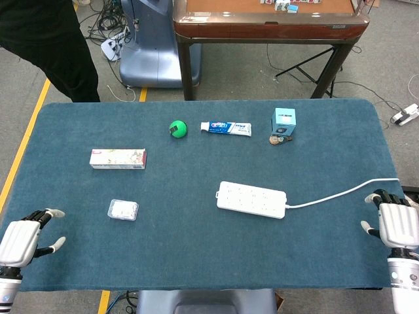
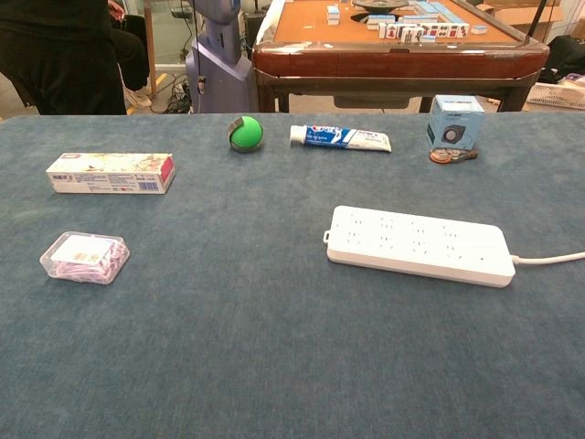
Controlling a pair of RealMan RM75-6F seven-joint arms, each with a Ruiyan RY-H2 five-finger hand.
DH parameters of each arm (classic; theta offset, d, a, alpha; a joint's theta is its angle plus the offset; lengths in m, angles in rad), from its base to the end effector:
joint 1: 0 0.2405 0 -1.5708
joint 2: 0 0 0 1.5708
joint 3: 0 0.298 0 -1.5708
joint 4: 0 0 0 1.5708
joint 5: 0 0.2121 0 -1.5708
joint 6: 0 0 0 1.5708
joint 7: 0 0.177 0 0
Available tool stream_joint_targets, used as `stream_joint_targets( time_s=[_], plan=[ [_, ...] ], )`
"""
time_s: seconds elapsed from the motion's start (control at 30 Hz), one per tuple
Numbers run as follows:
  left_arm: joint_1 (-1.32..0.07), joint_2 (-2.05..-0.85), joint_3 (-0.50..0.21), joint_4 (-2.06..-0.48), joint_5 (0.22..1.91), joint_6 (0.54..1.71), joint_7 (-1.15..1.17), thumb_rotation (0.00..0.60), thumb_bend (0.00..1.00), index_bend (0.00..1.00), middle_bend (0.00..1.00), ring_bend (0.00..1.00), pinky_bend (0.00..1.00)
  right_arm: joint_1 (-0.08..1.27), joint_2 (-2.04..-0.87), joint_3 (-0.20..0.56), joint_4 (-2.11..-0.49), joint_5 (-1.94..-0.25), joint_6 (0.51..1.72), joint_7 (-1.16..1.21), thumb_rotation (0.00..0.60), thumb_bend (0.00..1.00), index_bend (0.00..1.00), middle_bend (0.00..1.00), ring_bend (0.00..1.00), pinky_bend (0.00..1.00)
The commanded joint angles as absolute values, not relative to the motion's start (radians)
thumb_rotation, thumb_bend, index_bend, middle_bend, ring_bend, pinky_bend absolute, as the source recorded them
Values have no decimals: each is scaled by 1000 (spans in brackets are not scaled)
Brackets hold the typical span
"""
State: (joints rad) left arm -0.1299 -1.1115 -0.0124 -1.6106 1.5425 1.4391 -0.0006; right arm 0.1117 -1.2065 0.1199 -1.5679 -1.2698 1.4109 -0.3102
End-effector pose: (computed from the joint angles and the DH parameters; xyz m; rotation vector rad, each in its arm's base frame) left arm -0.3403 0.2243 0.1617 -1.4953 -0.9111 -0.9006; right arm -0.3811 -0.2384 0.1613 1.3004 -0.8225 0.6095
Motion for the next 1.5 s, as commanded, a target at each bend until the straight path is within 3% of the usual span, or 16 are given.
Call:
stream_joint_targets(
  time_s=[0.03,0.2,0.33,0.43,0.6,0.8,1.0,1.17,1.5],
  plan=[
    [-127,-1111,-12,-1613,1544,1445,4,600,204,446,409,384,537,114,-1207,117,-1568,-1274,1406,-313,600,0,394,281,298,360],
    [-125,-1116,-6,-1610,1544,1441,14,600,204,452,418,385,537,128,-1211,110,-1559,-1272,1373,-317,600,16,394,282,300,378],
    [-127,-1120,-2,-1605,1538,1430,24,600,205,452,418,385,538,154,-1247,95,-1521,-1309,1350,-337,600,163,394,319,334,535],
    [-128,-1122,-2,-1606,1538,1428,23,600,204,452,418,385,538,178,-1288,89,-1479,-1329,1330,-362,600,264,395,390,463,675],
    [-127,-1122,-7,-1605,1540,1437,13,600,205,453,419,386,538,256,-1334,88,-1444,-1347,1232,-419,600,457,394,621,774,882],
    [-129,-1120,-9,-1598,1529,1430,-1,600,204,455,419,386,538,324,-1360,94,-1470,-1365,1173,-503,600,631,394,869,995,1000],
    [-125,-1116,-9,-1599,1531,1438,-9,600,204,455,419,387,538,373,-1368,95,-1529,-1332,1110,-589,600,787,394,994,1000,1000],
    [-124,-1113,-9,-1599,1528,1438,-12,600,204,456,419,387,538,403,-1391,96,-1540,-1317,1089,-630,600,898,394,1000,1000,1000],
    [-122,-1111,-9,-1598,1528,1440,-19,600,204,456,419,387,538,450,-1436,91,-1532,-1287,1056,-681,600,917,394,1000,1000,1000]
  ],
)
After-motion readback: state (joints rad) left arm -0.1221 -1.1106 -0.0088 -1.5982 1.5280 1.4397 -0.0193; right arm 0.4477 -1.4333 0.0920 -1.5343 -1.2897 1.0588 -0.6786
